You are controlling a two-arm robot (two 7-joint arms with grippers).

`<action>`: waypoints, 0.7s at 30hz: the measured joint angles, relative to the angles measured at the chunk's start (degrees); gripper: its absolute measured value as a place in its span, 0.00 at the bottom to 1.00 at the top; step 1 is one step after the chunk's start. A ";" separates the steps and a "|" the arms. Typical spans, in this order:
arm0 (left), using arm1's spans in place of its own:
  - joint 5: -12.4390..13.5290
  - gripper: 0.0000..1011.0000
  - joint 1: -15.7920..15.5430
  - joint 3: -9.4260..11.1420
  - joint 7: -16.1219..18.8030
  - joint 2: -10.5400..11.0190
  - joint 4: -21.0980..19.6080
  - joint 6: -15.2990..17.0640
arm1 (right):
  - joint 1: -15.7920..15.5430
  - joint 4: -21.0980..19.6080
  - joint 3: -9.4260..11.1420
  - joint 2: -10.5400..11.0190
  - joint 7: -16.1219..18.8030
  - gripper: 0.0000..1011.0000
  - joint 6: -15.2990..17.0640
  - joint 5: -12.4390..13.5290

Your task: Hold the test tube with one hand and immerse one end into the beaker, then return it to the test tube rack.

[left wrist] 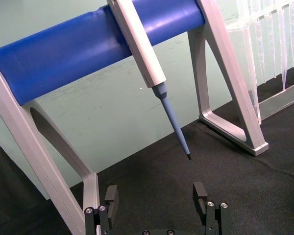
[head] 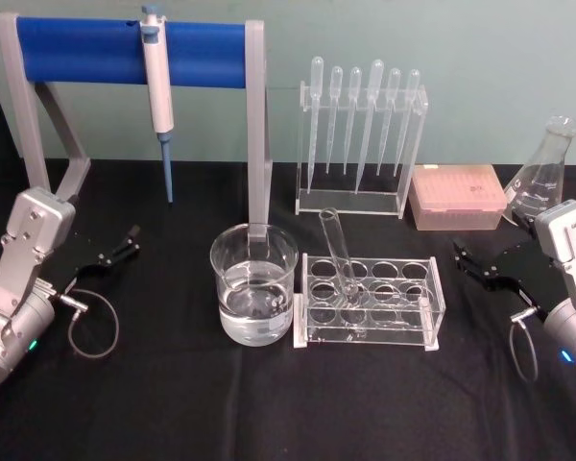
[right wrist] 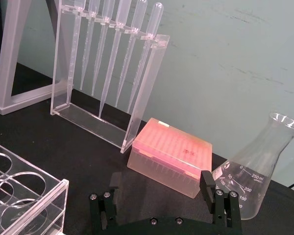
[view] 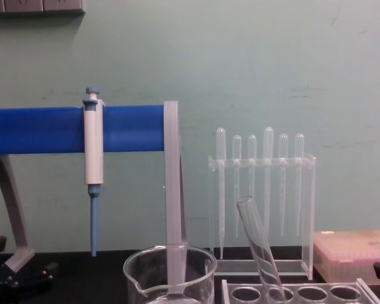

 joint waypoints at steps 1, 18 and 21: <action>0.00 0.99 0.00 0.00 0.00 0.00 0.00 0.00 | 0.00 0.00 0.00 0.00 0.00 0.99 0.00 0.00; 0.00 0.99 0.00 0.00 0.00 0.00 0.00 0.00 | 0.00 0.00 0.00 0.00 0.00 0.99 0.00 0.00; 0.00 0.99 0.00 0.00 0.00 0.00 0.00 0.00 | 0.00 0.00 0.00 0.00 0.00 0.99 0.00 0.00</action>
